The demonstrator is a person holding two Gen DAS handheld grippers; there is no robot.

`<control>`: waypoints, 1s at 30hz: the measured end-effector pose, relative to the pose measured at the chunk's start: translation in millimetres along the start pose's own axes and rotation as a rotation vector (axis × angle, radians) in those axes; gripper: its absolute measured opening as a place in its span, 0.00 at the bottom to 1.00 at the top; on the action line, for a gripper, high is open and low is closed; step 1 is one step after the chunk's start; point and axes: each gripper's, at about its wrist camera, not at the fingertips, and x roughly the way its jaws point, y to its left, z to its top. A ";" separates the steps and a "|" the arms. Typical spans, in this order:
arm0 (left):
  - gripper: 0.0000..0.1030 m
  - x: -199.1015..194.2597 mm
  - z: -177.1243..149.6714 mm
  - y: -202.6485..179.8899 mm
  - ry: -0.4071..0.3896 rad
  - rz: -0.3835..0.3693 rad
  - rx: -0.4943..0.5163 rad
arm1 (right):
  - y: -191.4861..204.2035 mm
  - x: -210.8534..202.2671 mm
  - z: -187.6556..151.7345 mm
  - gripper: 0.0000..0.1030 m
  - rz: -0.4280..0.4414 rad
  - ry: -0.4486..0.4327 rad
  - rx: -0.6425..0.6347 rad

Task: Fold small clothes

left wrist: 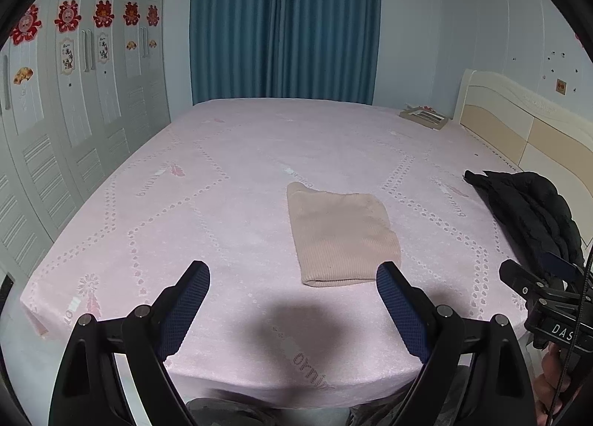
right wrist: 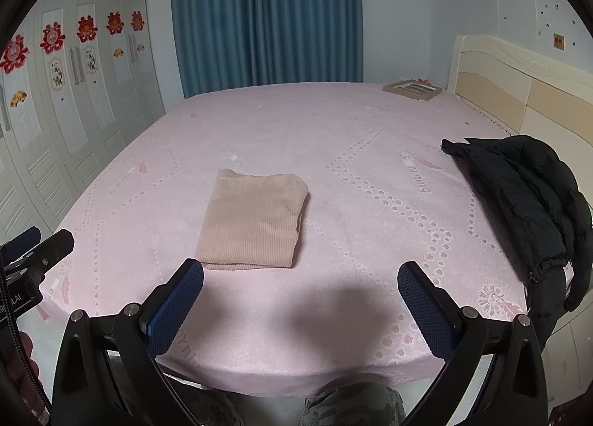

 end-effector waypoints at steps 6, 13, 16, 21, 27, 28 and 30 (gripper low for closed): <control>0.89 -2.7 -0.8 3.3 0.000 -0.004 -0.016 | -0.5 -1.4 0.6 1.00 0.005 -0.006 0.004; 0.89 -6.1 0.5 6.8 0.002 -0.001 -0.025 | 1.1 -3.1 3.8 1.00 0.008 -0.013 -0.002; 0.89 -8.0 1.3 8.4 -0.001 0.001 -0.026 | 1.0 -3.3 4.3 1.00 0.003 -0.011 -0.006; 0.89 -11.5 2.7 13.3 -0.004 0.006 -0.029 | 1.0 -4.7 6.0 1.00 0.003 -0.013 -0.006; 0.89 -16.8 3.0 15.8 -0.018 0.010 -0.035 | 0.8 -3.2 6.2 1.00 -0.004 -0.002 -0.010; 0.89 -16.4 2.2 16.5 -0.015 0.004 -0.041 | 0.7 -3.7 5.9 1.00 -0.004 -0.002 -0.008; 0.89 -14.2 0.9 17.4 -0.007 0.000 -0.042 | -0.7 -4.4 6.0 1.00 -0.006 -0.004 -0.005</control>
